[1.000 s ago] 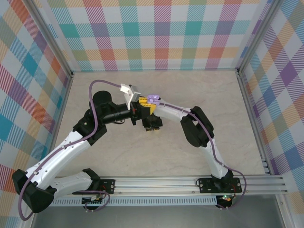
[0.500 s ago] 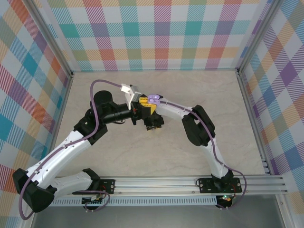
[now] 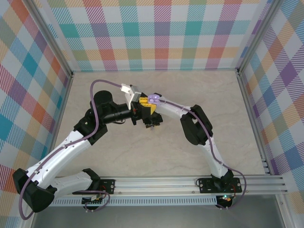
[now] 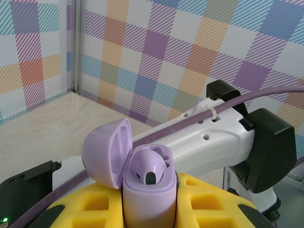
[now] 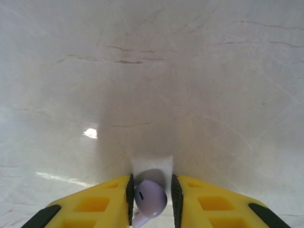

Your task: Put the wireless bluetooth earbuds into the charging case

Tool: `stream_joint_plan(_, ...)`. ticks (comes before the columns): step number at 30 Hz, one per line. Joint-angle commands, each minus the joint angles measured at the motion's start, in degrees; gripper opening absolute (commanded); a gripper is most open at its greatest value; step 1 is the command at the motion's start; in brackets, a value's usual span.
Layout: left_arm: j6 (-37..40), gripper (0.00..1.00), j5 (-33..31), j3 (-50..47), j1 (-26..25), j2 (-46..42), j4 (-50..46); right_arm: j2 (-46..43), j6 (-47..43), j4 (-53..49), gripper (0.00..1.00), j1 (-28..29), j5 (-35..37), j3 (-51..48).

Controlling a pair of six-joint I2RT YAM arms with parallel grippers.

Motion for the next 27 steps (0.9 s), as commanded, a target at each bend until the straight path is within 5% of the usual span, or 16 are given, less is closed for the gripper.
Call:
stream_joint_plan(1, 0.0, 0.15, 1.3, 1.2, -0.6, -0.5, 1.1, 0.9, -0.5, -2.9, 0.29, -0.2, 1.0, 0.8)
stream_joint_plan(27, -0.1, 0.15, 0.9, 1.0, -0.7, -0.6, 1.0, 1.8, -2.9, -5.6, 0.28, 0.7, 0.8, -0.7)
